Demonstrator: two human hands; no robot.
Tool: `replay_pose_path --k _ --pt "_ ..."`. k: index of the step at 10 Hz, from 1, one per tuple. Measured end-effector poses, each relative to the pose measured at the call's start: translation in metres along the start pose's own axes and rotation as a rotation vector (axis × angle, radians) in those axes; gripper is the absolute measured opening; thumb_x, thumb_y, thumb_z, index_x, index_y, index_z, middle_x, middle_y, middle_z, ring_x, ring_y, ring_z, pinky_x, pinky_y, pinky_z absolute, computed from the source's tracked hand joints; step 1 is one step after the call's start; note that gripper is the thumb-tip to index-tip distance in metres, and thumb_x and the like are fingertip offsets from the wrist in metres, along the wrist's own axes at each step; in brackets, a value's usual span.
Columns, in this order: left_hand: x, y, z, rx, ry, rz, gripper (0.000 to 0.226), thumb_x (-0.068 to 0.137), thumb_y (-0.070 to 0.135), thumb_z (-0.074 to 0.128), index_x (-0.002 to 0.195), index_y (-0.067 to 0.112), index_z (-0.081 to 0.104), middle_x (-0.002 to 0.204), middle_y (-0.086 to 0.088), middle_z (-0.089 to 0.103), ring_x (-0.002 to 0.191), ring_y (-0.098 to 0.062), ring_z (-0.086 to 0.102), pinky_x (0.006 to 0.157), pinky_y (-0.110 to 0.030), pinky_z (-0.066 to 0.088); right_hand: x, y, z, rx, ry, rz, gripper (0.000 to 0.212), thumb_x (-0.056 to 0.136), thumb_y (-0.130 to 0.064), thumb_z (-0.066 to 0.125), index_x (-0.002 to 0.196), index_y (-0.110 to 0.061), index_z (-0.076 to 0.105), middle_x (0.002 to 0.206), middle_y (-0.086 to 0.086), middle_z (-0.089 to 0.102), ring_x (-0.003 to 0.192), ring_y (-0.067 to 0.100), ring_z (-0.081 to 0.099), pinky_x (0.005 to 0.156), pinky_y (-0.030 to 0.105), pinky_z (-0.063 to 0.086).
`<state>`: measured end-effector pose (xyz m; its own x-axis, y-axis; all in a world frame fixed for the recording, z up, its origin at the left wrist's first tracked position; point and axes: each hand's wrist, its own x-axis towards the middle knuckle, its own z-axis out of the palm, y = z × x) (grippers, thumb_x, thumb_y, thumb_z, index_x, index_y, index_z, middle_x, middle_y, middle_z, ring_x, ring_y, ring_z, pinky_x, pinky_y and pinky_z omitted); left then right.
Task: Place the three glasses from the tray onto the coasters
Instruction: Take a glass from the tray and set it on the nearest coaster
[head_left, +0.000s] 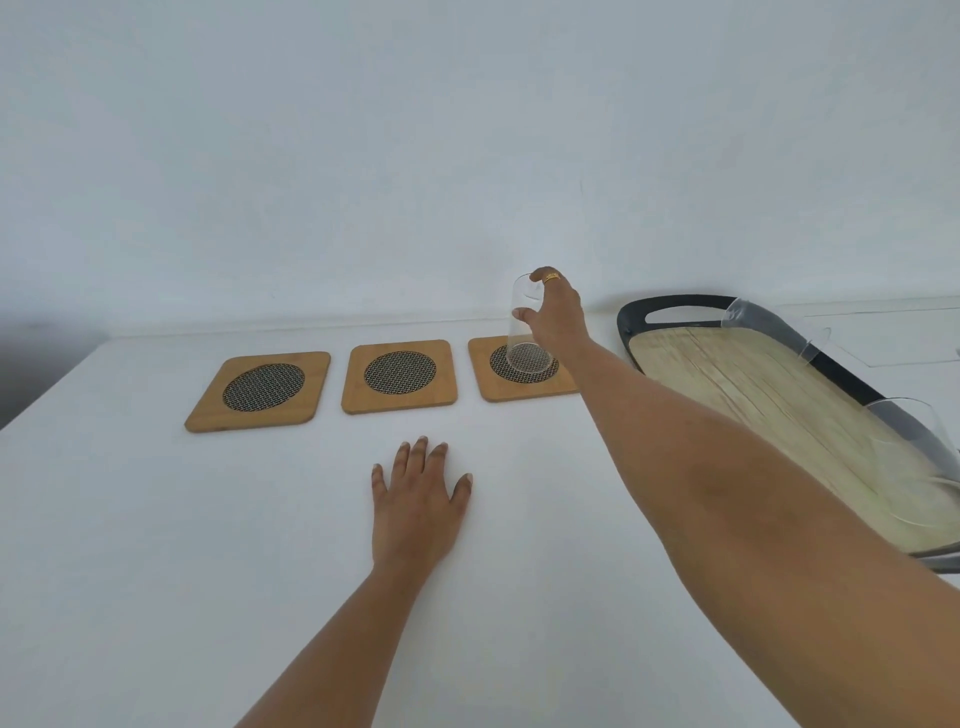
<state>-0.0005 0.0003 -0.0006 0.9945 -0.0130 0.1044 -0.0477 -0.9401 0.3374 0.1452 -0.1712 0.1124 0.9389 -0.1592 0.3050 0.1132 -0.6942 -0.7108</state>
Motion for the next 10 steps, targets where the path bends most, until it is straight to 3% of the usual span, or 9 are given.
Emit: replay_pose_path --k 2,3,4,5,10 --pt "0.0 0.0 0.0 0.005 0.003 0.001 0.055 0.095 0.048 0.029 0.144 0.023 0.024 0.157 0.002 0.018 0.146 -0.015 0.009 0.119 -0.046 0.006 0.003 0.004 0.015 -0.006 -0.008 0.023 0.041 0.087 -0.006 0.059 0.124 0.001 0.042 0.128 0.018 0.051 0.123 0.032 0.044 0.094 0.033 0.037" --pt "0.0 0.0 0.0 0.002 0.001 -0.001 0.056 0.095 0.048 0.029 0.144 0.023 0.024 0.157 0.002 0.018 0.146 -0.015 0.009 0.119 -0.046 0.006 0.004 0.006 0.017 -0.055 -0.048 -0.001 0.046 0.086 -0.006 0.057 0.127 0.001 0.039 0.134 0.015 0.044 0.129 0.031 0.036 0.099 0.034 0.036" --pt "0.0 0.0 0.0 0.007 0.001 -0.001 0.056 0.095 0.048 0.029 0.144 0.023 0.023 0.157 0.002 0.018 0.146 -0.015 0.009 0.119 -0.046 0.006 0.003 0.011 0.016 -0.178 -0.102 -0.063 0.054 0.086 -0.007 0.054 0.136 -0.001 0.034 0.15 0.014 0.026 0.143 0.032 0.015 0.115 0.037 0.024" --pt "0.0 0.0 0.0 0.002 0.001 -0.002 0.056 0.095 0.048 0.029 0.144 0.023 0.024 0.157 0.002 0.018 0.146 -0.015 0.009 0.119 -0.046 0.005 -0.001 0.019 0.016 -0.253 -0.091 -0.108 0.057 0.089 -0.006 0.049 0.142 -0.006 0.029 0.156 0.015 0.016 0.145 0.03 0.008 0.118 0.039 0.019" --pt "0.001 -0.002 0.003 0.013 0.019 0.0 0.056 0.094 0.049 0.029 0.144 0.023 0.025 0.157 0.002 0.02 0.146 -0.016 0.01 0.118 -0.045 0.007 0.0 0.023 0.019 -0.278 -0.088 -0.116 0.054 0.095 -0.003 0.042 0.146 -0.01 0.023 0.158 0.012 0.01 0.146 0.029 0.007 0.118 0.042 0.022"
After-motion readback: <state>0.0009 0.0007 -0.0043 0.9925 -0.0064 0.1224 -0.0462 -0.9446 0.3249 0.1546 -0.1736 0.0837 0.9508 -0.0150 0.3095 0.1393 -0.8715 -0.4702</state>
